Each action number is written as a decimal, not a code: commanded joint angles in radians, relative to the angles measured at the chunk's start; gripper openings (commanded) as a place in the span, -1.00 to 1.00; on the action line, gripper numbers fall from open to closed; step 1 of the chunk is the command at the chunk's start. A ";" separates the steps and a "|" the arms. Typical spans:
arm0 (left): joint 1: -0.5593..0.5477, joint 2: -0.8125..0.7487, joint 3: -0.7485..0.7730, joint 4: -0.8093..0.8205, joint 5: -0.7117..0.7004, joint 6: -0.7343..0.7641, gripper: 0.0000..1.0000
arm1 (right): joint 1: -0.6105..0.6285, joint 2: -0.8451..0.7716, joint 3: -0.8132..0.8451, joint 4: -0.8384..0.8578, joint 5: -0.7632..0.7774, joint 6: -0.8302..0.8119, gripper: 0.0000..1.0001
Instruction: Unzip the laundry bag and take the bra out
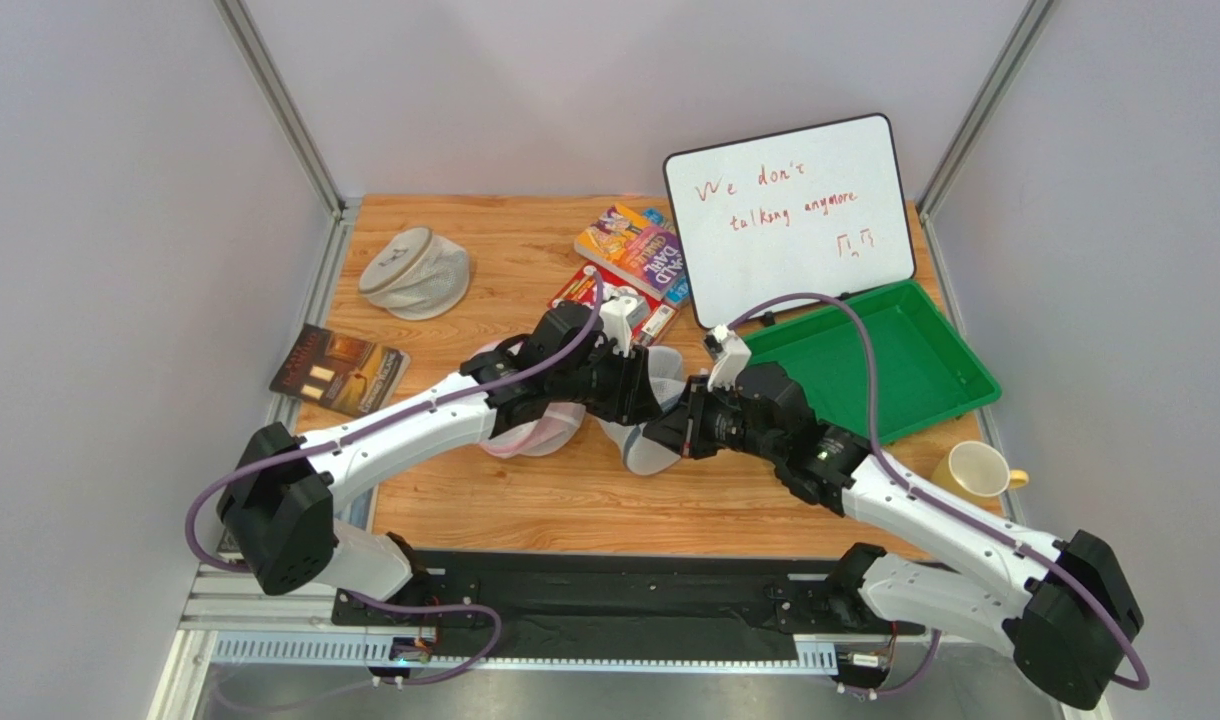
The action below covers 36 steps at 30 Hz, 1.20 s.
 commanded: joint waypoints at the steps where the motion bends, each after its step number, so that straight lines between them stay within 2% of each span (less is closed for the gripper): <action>1: -0.005 0.002 -0.009 0.043 0.033 -0.003 -0.19 | 0.005 -0.036 0.043 -0.003 0.032 -0.009 -1.00; 3: -0.005 0.003 -0.009 0.046 0.035 -0.003 -0.34 | 0.005 -0.040 0.039 -0.006 0.036 -0.009 -1.00; 4: -0.005 0.006 -0.009 0.046 0.036 -0.003 -0.48 | 0.005 -0.041 0.039 -0.006 0.036 -0.007 -1.00; 9: -0.005 0.009 0.005 0.059 0.036 -0.006 -0.84 | 0.007 -0.045 0.035 -0.009 0.036 -0.004 -1.00; 10: -0.005 0.009 0.008 0.064 0.032 -0.011 -0.99 | 0.006 -0.045 0.030 -0.008 0.036 -0.004 -1.00; 25: 0.000 0.038 0.114 0.081 -0.046 -0.032 -1.00 | 0.019 -0.071 -0.045 -0.003 0.021 0.026 -1.00; 36: 0.059 0.049 0.141 0.087 -0.030 -0.036 -1.00 | 0.024 -0.105 -0.092 -0.022 0.026 0.040 -1.00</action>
